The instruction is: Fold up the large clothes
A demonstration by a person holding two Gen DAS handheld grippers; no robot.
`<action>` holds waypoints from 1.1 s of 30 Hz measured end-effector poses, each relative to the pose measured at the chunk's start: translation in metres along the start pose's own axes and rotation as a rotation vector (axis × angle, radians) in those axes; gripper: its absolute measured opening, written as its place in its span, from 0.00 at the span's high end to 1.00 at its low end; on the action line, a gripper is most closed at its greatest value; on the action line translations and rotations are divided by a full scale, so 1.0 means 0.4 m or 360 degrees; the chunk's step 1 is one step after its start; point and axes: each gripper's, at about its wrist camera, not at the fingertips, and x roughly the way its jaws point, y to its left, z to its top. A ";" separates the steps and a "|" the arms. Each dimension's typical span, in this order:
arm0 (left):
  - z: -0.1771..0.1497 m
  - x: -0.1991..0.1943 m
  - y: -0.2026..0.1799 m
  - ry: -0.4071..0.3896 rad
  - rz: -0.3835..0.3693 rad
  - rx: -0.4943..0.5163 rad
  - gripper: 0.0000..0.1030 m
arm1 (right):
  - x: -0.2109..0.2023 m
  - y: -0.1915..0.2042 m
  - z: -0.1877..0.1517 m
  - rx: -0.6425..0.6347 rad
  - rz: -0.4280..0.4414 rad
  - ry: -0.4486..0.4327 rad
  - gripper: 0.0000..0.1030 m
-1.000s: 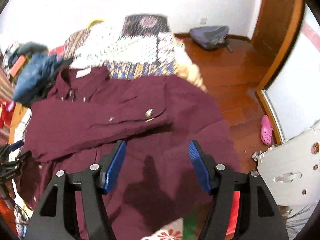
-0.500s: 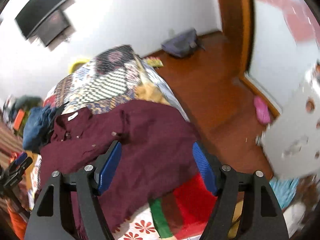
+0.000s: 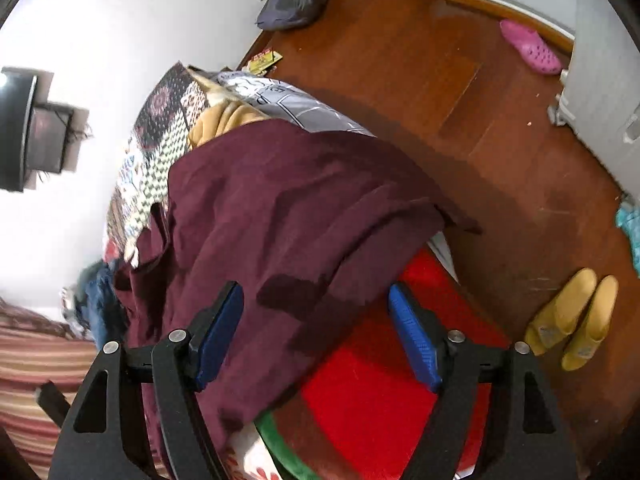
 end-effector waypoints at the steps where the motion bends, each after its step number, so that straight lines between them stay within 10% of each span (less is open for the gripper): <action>1: 0.001 0.007 0.006 0.0008 -0.0002 -0.0017 0.18 | 0.007 -0.006 0.007 0.0025 0.0009 -0.0006 0.29; 6: 0.001 0.026 0.025 0.0030 -0.0011 -0.0072 0.18 | 0.032 -0.038 0.050 0.0145 -0.0020 -0.0100 0.34; 16: -0.013 0.029 0.034 0.0030 0.0046 -0.0027 0.18 | 0.028 0.038 0.083 0.0021 -0.0305 -0.0363 0.88; 26: -0.025 0.003 0.061 -0.0008 0.0018 -0.0041 0.18 | -0.181 0.332 0.014 -0.0593 -0.0240 -0.0764 0.92; 33: -0.040 -0.040 0.072 -0.0062 0.0008 -0.0011 0.18 | -0.173 0.530 -0.102 -0.0975 -0.0055 -0.0715 0.92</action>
